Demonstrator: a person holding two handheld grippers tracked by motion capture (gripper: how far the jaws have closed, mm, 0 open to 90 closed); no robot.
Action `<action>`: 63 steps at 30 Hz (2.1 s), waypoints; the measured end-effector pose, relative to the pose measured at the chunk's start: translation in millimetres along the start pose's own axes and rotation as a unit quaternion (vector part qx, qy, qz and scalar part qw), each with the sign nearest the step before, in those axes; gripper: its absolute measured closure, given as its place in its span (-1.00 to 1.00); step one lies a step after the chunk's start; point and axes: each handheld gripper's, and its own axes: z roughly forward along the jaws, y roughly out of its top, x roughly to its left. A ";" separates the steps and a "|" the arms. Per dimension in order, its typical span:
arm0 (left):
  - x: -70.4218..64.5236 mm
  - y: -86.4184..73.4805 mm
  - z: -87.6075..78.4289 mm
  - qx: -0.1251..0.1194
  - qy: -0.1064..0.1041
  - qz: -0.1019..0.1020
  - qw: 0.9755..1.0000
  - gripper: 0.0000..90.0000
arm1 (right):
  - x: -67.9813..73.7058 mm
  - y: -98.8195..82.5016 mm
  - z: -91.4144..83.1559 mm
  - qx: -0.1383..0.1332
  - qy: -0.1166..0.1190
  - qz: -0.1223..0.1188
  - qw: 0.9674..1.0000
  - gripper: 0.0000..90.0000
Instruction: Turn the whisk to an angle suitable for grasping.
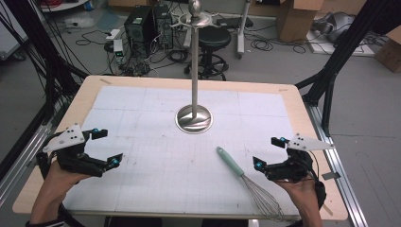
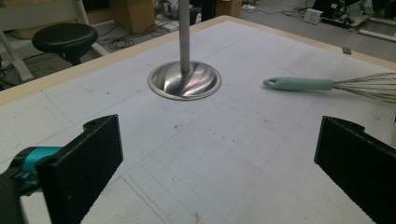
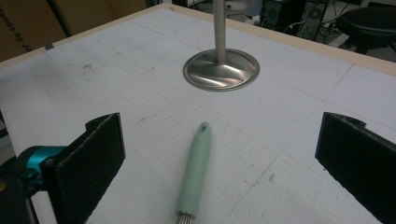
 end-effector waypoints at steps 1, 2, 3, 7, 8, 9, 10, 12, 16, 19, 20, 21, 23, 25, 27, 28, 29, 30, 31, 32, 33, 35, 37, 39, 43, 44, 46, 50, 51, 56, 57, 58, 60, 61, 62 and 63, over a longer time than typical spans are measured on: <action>0.1 0.1 -0.6 0.000 0.000 0.001 1.000 -0.96 | -0.3 0.2 -0.1 -0.001 -0.001 -0.001 1.000 -0.99; 0.4 0.0 -1.3 -0.001 0.001 0.001 1.000 -0.96 | -0.3 0.2 -0.1 -0.001 -0.001 -0.001 1.000 -0.99; 0.7 -0.1 -1.6 -0.001 0.002 0.000 1.000 -0.96 | -0.1 0.2 -0.3 -0.001 -0.001 -0.001 1.000 -0.99; 1.3 -1.3 -3.0 -0.001 0.003 0.000 1.000 -0.96 | 0.4 0.3 -0.1 0.003 -0.002 0.001 1.000 -0.99; 0.9 -1.3 -2.7 -0.001 0.002 0.000 1.000 -0.96 | 0.4 0.3 -0.1 0.003 -0.002 0.001 1.000 -0.99; 0.8 -1.2 -2.3 0.000 0.002 0.002 1.000 -0.96 | 0.3 0.6 0.1 0.002 -0.001 -0.002 1.000 -0.99; 0.2 -1.2 -1.7 0.001 0.002 0.001 1.000 -0.96 | 1.2 0.8 0.0 0.004 -0.001 0.001 1.000 -0.99; 0.2 -1.1 -0.9 0.001 0.002 0.002 1.000 -0.96 | 1.5 1.1 0.3 0.006 -0.002 -0.003 1.000 -0.99; 0.4 -1.0 -1.9 0.000 0.001 0.002 1.000 -0.96 | 2.5 1.6 0.5 0.010 -0.002 -0.003 1.000 -0.99; 0.8 -1.1 -2.3 0.000 0.000 0.004 1.000 -0.96 | 5.2 4.2 1.8 0.023 0.000 -0.004 1.000 -0.99; 0.9 -1.2 -2.1 0.001 -0.002 0.004 1.000 -0.96 | 5.2 4.2 1.8 0.023 0.000 -0.004 1.000 -0.99; 1.0 -1.4 -1.8 0.001 -0.001 0.004 1.000 -0.96 | 7.0 5.2 2.9 0.030 -0.003 -0.007 1.000 -0.99; 0.9 -1.5 -1.1 0.003 -0.001 0.004 1.000 -0.96 | 7.6 6.0 3.6 0.034 -0.001 -0.007 0.999 -0.99; 0.9 -1.6 -0.6 0.003 -0.002 0.005 1.000 -0.96 | 8.3 8.1 5.0 0.045 0.000 -0.011 0.999 -0.99; 1.1 -1.7 -0.8 0.003 -0.001 0.005 1.000 -0.96 | 10.5 12.0 7.0 0.061 -0.002 -0.017 0.998 -0.99; 1.5 -1.6 -1.2 0.002 -0.002 0.005 1.000 -0.96 | 10.5 12.0 7.0 0.061 -0.002 -0.017 0.998 -0.99; 1.7 -1.7 -1.6 0.001 -0.001 0.003 1.000 -0.96 | 11.9 13.6 8.2 0.069 -0.001 -0.019 0.997 -0.99; 2.3 -1.8 -2.2 0.001 -0.001 0.004 1.000 -0.96 | 12.6 14.7 9.2 0.076 -0.001 -0.022 0.997 -0.99; 2.4 -2.0 -2.6 0.000 -0.001 0.002 1.000 -0.96 | 13.4 15.8 10.6 0.084 -0.001 -0.024 0.996 -0.99; 2.9 -2.3 -3.2 0.000 -0.002 0.003 1.000 -0.96 | 14.0 17.0 11.9 0.093 -0.002 -0.026 0.995 -0.99; 3.3 -2.5 -3.8 0.000 -0.001 0.004 1.000 -0.96 | 14.9 18.3 13.0 0.102 -0.003 -0.026 0.994 -0.99; 4.0 -3.0 -4.2 -0.001 -0.001 0.001 1.000 -0.96 | 16.3 21.3 14.8 0.116 -0.004 -0.029 0.993 -0.99; 4.4 -3.3 -4.1 0.000 -0.002 0.001 1.000 -0.96 | 17.2 24.2 17.0 0.129 -0.001 -0.035 0.991 -0.99; 4.7 -3.4 -3.8 0.001 -0.002 0.003 1.000 -0.96 | 18.5 27.3 18.6 0.140 -0.003 -0.039 0.989 -0.99; 4.4 -3.5 -2.7 0.002 -0.003 0.003 1.000 -0.96 | 19.1 32.9 24.1 0.157 0.004 -0.047 0.986 -0.99; 4.5 -3.4 -2.6 0.002 -0.002 0.003 1.000 -0.96 | 19.1 34.2 26.1 0.164 0.006 -0.044 0.986 -0.99; 4.1 -3.5 -2.3 0.002 -0.004 0.003 1.000 -0.96 | 18.6 37.1 30.7 0.176 0.007 -0.052 0.983 -0.99; 4.4 -3.5 -2.7 0.001 -0.002 0.002 1.000 -0.96 | 18.7 42.2 37.5 0.197 0.010 -0.057 0.979 -0.99; 4.7 -3.6 -3.0 0.002 -0.002 0.001 1.000 -0.96 | 18.7 42.8 38.5 0.202 0.011 -0.054 0.978 -0.99; 5.6 -3.5 -2.9 0.000 -0.004 0.002 1.000 -0.96 | 17.5 43.2 45.2 0.214 0.013 -0.046 0.976 -0.99; 5.7 -3.6 -2.8 -0.001 -0.004 0.002 1.000 -0.96 | 17.7 42.7 47.0 0.218 0.016 -0.043 0.975 -0.99; 5.8 -3.6 -2.8 0.000 -0.005 0.002 1.000 -0.96 | 18.1 41.8 48.8 0.222 0.017 -0.043 0.974 -0.99; 6.0 -3.8 -2.5 0.000 -0.004 0.000 1.000 -0.96 | 18.7 40.4 52.2 0.230 0.016 -0.044 0.972 -0.99; 6.1 -3.9 -2.3 0.000 -0.004 -0.001 1.000 -0.96 | 19.3 39.8 53.7 0.235 0.018 -0.044 0.971 -0.99; 6.3 -3.9 -2.4 0.001 -0.005 0.001 1.000 -0.96 | 19.5 39.2 55.0 0.240 0.017 -0.045 0.969 -0.99; 6.2 -4.0 -2.2 0.001 -0.005 0.001 1.000 -0.96 | 19.6 38.7 56.7 0.245 0.020 -0.046 0.968 -0.99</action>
